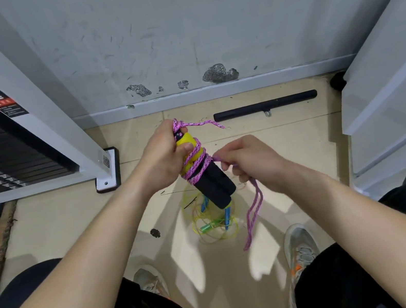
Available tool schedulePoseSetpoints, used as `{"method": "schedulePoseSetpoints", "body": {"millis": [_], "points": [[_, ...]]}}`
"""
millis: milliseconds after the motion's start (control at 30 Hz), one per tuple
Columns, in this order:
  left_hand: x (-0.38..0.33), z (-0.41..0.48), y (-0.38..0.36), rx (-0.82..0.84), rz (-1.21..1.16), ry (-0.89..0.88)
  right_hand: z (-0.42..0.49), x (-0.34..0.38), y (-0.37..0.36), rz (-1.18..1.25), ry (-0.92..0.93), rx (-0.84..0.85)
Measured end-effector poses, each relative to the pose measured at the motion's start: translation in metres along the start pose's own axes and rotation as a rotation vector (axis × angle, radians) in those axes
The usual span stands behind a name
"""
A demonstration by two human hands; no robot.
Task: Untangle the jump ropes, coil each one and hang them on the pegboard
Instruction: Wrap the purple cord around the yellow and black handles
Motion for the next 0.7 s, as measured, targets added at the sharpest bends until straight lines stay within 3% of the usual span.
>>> {"method": "schedulePoseSetpoints", "body": {"millis": [67, 133, 233, 367, 467, 533, 700], "points": [[0.003, 0.001, -0.006, -0.143, 0.008, 0.006, -0.008, -0.005, -0.016, 0.183, -0.036, -0.104], [0.006, 0.001, -0.010, -0.248, -0.057, 0.046, -0.017, -0.012, -0.028, 0.144, 0.037, -0.243], [0.012, 0.004, -0.007, -0.355, -0.195, 0.117, -0.025, -0.017, -0.031, -0.043, 0.253, -0.342], [0.018, 0.007, 0.000, -0.406, -0.440, 0.241, -0.022, -0.001, -0.015, -0.591, 0.444, -0.386], [0.016, 0.007, 0.001, -0.395, -0.557, 0.254, -0.020, 0.009, -0.003, -0.647, 0.511, -0.415], [0.014, 0.006, 0.001, -0.389, -0.601, 0.242, -0.014, 0.010, 0.002, -0.610, 0.505, -0.376], [0.007, -0.002, 0.000, -0.354, -0.629, 0.178, -0.003, 0.009, 0.015, -0.110, 0.223, -0.246]]}}
Point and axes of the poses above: each hand's wrist, its own z-axis towards the middle knuckle, its own y-axis out of the back of the hand, x = y × z, the point moved 2 cm from there along z, towards the middle knuckle, and after that the axes turned 7 degrees about -x, right-handed, at the moved point
